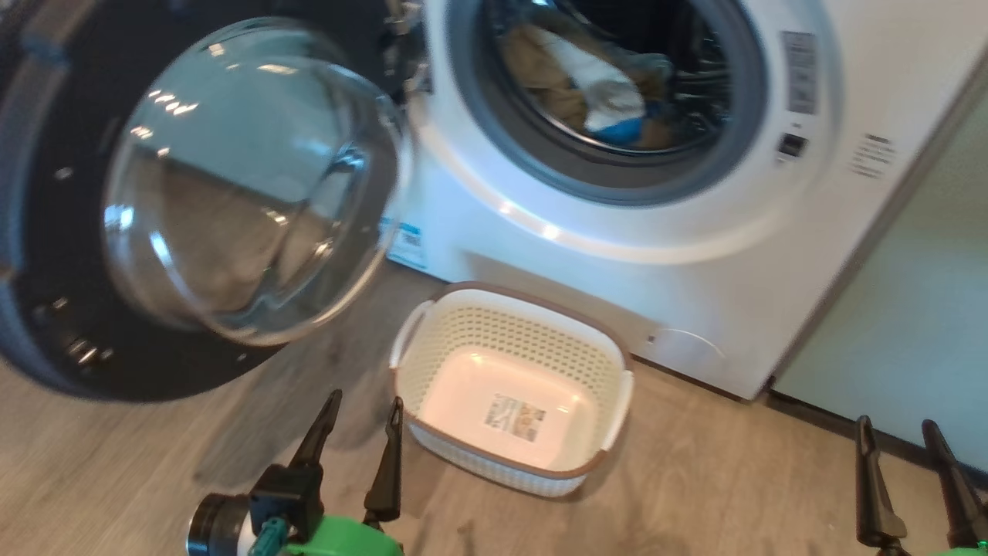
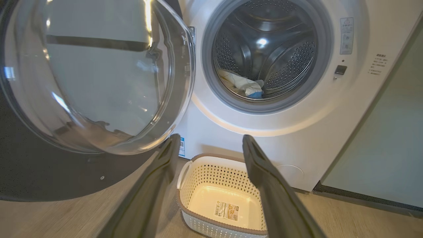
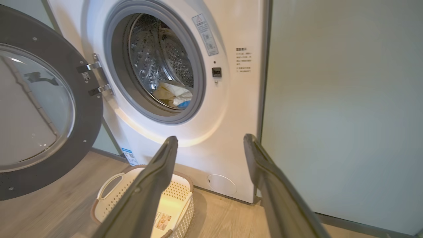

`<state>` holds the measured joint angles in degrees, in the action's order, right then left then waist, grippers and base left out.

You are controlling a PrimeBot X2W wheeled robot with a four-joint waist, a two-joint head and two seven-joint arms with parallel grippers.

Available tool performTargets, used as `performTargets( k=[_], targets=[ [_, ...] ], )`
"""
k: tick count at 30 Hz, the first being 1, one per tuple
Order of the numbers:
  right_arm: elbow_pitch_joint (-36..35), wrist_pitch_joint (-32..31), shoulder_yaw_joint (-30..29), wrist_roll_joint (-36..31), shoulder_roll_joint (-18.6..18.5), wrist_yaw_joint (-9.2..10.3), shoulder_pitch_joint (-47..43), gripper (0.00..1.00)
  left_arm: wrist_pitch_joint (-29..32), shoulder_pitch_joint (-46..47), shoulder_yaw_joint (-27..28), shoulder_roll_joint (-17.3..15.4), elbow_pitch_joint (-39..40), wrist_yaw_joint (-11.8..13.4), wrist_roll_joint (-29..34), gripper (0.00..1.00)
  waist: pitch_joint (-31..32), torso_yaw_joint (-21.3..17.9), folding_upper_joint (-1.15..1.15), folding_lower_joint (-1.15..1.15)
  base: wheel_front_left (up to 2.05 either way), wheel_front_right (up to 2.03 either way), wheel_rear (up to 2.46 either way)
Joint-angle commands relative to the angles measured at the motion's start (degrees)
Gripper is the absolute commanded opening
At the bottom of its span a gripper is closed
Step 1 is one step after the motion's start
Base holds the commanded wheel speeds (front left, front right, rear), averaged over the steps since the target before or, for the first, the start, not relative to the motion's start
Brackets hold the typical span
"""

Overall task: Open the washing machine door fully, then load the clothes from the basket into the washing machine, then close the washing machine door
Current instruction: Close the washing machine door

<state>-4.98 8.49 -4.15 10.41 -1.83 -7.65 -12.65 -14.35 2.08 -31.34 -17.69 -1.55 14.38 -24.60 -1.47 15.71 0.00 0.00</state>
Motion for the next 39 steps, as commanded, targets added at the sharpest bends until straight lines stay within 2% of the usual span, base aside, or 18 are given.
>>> performTargets(
  k=[1, 8, 14, 27, 28, 29, 30, 31, 32, 33, 35, 39],
  targets=[
    [-2.22, 0.04, 1.11, -0.45, -1.05, 0.16, 1.33, 1.0, -0.6, 2.56, 2.64, -0.81, 2.07, 7.5, 0.54, 1.0, 0.0, 3.63, 0.0, 0.0, 0.0, 0.0, 0.0],
    [-2.52, -0.29, 1.82, -0.64, -1.05, 0.16, 1.29, 1.0, -0.62, 2.01, 3.27, -0.91, 2.58, 7.72, 0.86, 1.0, 0.15, 10.1, 0.0, 0.0, 0.0, 0.0, 0.0],
    [-2.69, -0.66, 2.26, -1.04, -1.05, 0.16, 1.49, 1.0, -0.63, 1.91, 3.88, -0.39, 2.96, 7.66, 1.09, 1.0, -0.12, 13.68, 0.0, 0.0, 0.0, 0.0, 0.0],
    [-2.43, -0.7, 3.53, -0.84, -1.05, 0.16, 2.32, 1.0, -0.64, 0.91, 6.77, 0.85, 5.03, 6.91, 1.65, 1.0, -0.59, 14.63, 0.0, 0.0, 0.0, 0.0, 0.0],
    [-2.48, -0.73, 3.54, -0.86, -1.05, 0.16, 2.33, 1.0, -0.64, 0.96, 7.12, 1.16, 5.33, 6.63, 1.61, 0.97, -0.66, 14.62, 0.0, 0.0, 0.0, 0.0, 0.0],
    [-2.54, -0.77, 3.5, -0.9, -1.05, 0.16, 2.33, 1.0, -0.64, 0.99, 7.36, 1.34, 5.5, 6.29, 1.7, 0.68, -0.71, 14.61, 0.0, 0.0, 0.0, 0.0, 0.0],
    [-2.62, -0.81, 3.41, -0.93, -1.05, 0.16, 2.32, 1.0, -0.64, 1.03, 7.64, 1.6, 5.72, 5.9, 1.71, 0.49, -0.78, 14.61, 0.0, 0.0, 0.0, 0.0, 0.0],
    [-2.68, -0.85, 3.33, -0.95, -1.05, 0.16, 2.31, 1.0, -0.64, 1.07, 8.03, 1.95, 6.01, 5.45, 1.61, 0.42, -0.81, 14.57, 0.0, 0.0, 0.0, 0.0, 0.0],
    [-2.75, -0.88, 3.26, -0.95, -1.05, 0.16, 2.28, 1.0, -0.64, 1.07, 8.34, 2.22, 6.29, 4.87, 1.56, 0.04, -0.83, 14.53, 0.0, 0.0, 0.0, 0.0, 0.0],
    [-2.82, -0.91, 3.19, -0.95, -1.05, 0.16, 2.25, 1.0, -0.64, 1.18, 8.77, 2.58, 6.84, 4.21, 1.54, 0.0, -0.86, 14.5, 0.0, 0.0, 0.0, 0.0, 0.0],
    [-2.96, -1.02, 3.07, -0.97, -1.05, 0.16, 2.24, 1.0, -0.64, 0.96, 9.65, 3.65, 7.86, 2.67, 0.7, 0.0, -0.95, 14.42, 0.0, 0.0, 0.0, 0.0, 0.0],
    [-3.32, -1.23, 2.79, -0.97, -1.05, 0.16, 2.19, 1.0, -0.64, 0.37, 13.36, 8.07, 11.16, -4.09, -6.93, 0.0, -1.05, 14.37, 0.0, 0.0, 0.0, 0.0, 0.0]
  ],
)
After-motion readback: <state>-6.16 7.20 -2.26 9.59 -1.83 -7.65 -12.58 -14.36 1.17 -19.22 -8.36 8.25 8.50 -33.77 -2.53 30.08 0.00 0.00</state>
